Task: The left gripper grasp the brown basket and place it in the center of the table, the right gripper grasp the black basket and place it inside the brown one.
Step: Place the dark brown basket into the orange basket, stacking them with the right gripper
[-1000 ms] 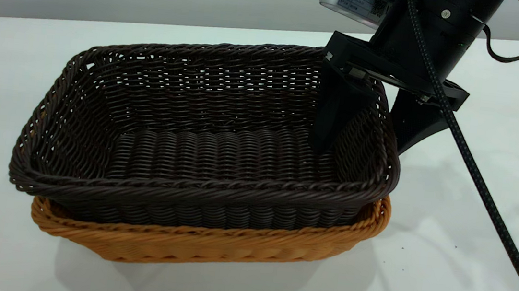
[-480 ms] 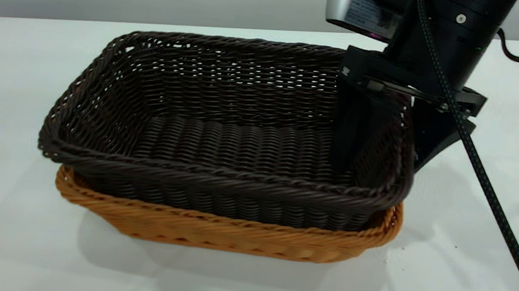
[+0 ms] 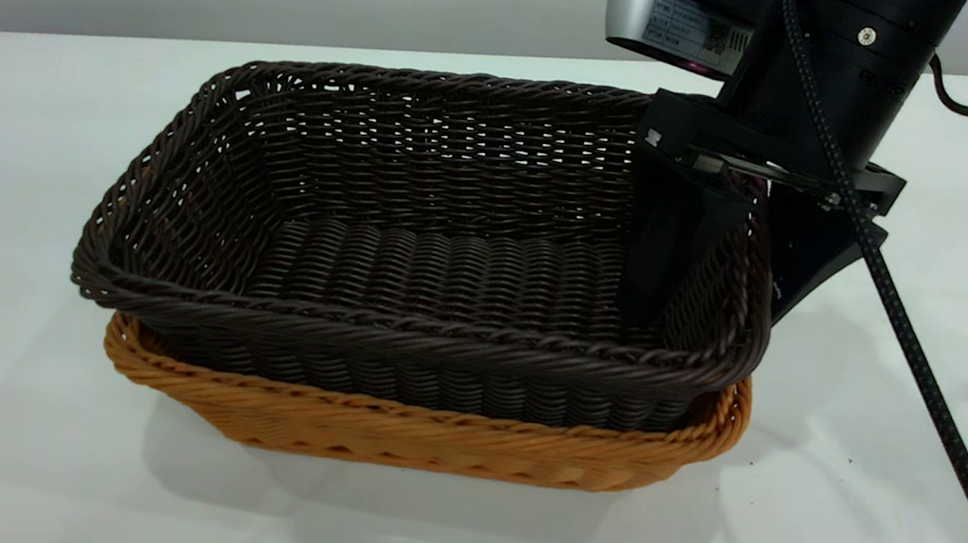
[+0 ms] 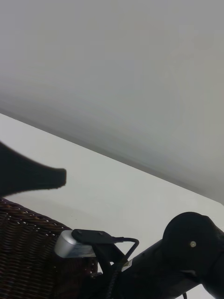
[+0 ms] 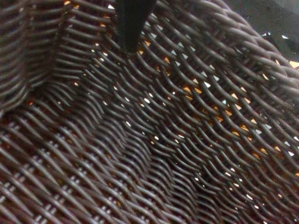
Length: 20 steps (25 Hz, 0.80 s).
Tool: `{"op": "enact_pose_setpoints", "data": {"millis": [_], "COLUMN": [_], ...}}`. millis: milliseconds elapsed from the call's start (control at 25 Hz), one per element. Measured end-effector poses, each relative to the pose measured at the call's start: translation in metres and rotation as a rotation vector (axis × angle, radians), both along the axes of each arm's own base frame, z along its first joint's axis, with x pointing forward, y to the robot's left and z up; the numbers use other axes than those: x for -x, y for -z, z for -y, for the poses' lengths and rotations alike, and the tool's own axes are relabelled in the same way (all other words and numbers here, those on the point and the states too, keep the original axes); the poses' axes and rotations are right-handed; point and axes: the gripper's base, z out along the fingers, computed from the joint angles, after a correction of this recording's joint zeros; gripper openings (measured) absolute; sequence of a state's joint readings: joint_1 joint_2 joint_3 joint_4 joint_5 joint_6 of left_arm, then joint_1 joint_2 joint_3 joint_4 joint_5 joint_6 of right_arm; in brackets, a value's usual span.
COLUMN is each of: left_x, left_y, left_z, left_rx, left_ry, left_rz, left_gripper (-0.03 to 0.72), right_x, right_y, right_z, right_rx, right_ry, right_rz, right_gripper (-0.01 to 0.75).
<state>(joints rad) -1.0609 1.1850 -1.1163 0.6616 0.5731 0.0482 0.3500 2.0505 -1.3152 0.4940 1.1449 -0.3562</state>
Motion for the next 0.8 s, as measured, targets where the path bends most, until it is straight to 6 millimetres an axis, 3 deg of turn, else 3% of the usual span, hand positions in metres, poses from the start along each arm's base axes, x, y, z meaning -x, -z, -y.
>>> {"op": "enact_pose_setpoints", "data": {"millis": [200,480,800], "left_x": [0.000,0.000,0.000], "left_y": [0.000,0.000,0.001], "left_z": [0.000,0.000,-0.001], "left_rx": [0.001,0.001,-0.010], "left_ry": [0.001,0.001,-0.008], "left_rz": [0.000,0.000,-0.004], "left_gripper": [0.585,0.585,0.585], "right_x": [-0.004,-0.025,-0.028], "right_y": [-0.011,-0.039,-0.041], "right_z": [-0.002,-0.011,-0.008], "right_rx": [-0.009,-0.055,-0.007], "right_ry": [-0.024,0.000,0.006], "right_rz": [-0.012,0.077,0.096], "right_gripper": [0.643,0.644,0.644]}}
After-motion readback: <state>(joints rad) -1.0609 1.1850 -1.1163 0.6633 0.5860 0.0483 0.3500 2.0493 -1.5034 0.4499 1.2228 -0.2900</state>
